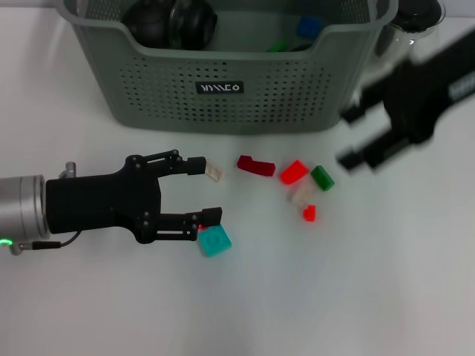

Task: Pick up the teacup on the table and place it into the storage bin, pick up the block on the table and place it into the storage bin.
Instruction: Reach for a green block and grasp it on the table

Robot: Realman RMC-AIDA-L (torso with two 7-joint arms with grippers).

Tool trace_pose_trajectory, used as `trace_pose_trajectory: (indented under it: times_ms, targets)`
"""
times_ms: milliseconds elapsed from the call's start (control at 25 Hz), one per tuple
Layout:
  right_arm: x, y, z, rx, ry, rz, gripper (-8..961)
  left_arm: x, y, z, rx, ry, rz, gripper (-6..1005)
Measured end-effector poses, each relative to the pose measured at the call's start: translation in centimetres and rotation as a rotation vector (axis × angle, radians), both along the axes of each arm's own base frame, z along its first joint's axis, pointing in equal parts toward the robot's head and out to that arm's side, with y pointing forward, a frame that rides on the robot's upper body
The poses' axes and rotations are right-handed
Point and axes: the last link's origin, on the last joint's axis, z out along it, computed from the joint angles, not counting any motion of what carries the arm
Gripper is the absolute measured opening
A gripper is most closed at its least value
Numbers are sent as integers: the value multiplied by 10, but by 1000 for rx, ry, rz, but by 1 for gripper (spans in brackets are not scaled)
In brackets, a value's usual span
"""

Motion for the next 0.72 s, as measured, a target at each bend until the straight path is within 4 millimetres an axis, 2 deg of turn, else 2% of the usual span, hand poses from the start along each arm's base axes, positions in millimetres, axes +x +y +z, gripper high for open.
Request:
trace_pose_trajectory:
  times_ms: [160,320,480,720]
  targets:
    - [24,-1,-20,-31,-108,-9,820,0,0,0,-1,0,1,846]
    - [42,13,-40,26,-182,2,816,-1,0,-2,3,2,12,846]
    - [51,23,-64,58,-235,52,817,-1,0,-3,7,-2,15,846]
    - [55,33,-95,73,-330,166,817,0,1,-4,13,-9,20,846]
